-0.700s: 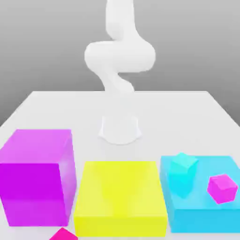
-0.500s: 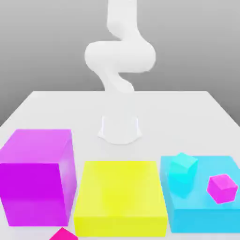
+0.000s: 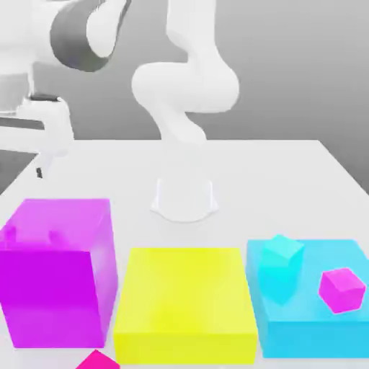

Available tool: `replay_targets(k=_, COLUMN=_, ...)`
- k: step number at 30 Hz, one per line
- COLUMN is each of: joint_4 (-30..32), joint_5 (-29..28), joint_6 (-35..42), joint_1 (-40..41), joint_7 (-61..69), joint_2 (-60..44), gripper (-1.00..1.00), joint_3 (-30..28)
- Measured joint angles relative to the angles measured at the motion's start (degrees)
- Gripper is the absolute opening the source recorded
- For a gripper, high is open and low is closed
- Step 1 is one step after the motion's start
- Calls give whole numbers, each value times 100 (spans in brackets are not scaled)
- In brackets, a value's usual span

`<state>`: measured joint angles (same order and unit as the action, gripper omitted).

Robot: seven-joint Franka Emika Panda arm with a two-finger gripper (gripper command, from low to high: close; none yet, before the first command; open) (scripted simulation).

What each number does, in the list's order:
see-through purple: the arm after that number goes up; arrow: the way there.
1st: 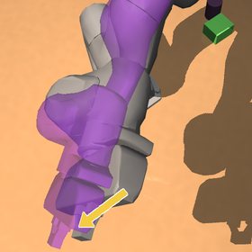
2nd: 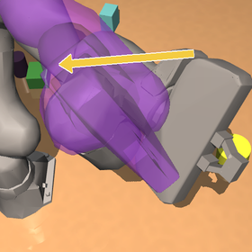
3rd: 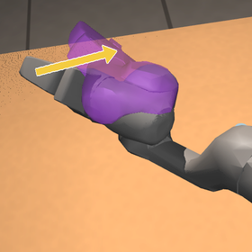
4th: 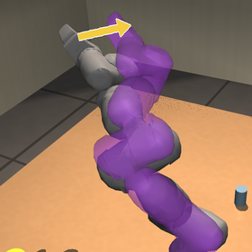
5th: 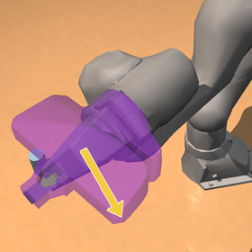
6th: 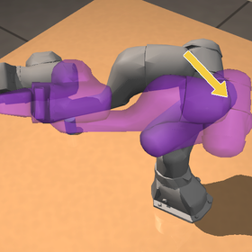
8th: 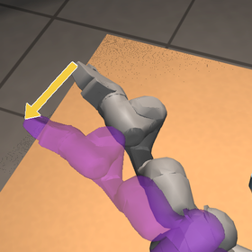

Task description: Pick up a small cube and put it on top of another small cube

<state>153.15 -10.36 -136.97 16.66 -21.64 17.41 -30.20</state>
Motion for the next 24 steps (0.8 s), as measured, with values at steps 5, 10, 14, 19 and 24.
replay_targets(k=5, joint_4=826, joint_5=111, joint_6=-1100, joint_1=-78, joint_7=581, joint_2=-654, gripper=0, joint_3=-304)
replay_targets(k=10, joint_4=1434, joint_5=-1, joint_6=-2352, joint_1=-428, joint_7=773, joint_2=-1045, gripper=0, joint_3=-38)
replay_targets(k=14, joint_4=1716, joint_5=259, joint_6=-3068, joint_1=-594, joint_7=839, joint_2=-1439, gripper=0, joint_3=46)
replay_targets(k=19, joint_4=1581, joint_5=2149, joint_6=-3682, joint_1=-174, joint_7=2108, joint_2=-2239, gripper=0, joint_3=1060)
replay_targets(k=24, joint_4=1441, joint_5=2977, joint_6=-4296, joint_1=1453, joint_7=2767, joint_2=-2969, gripper=0, joint_3=2855)
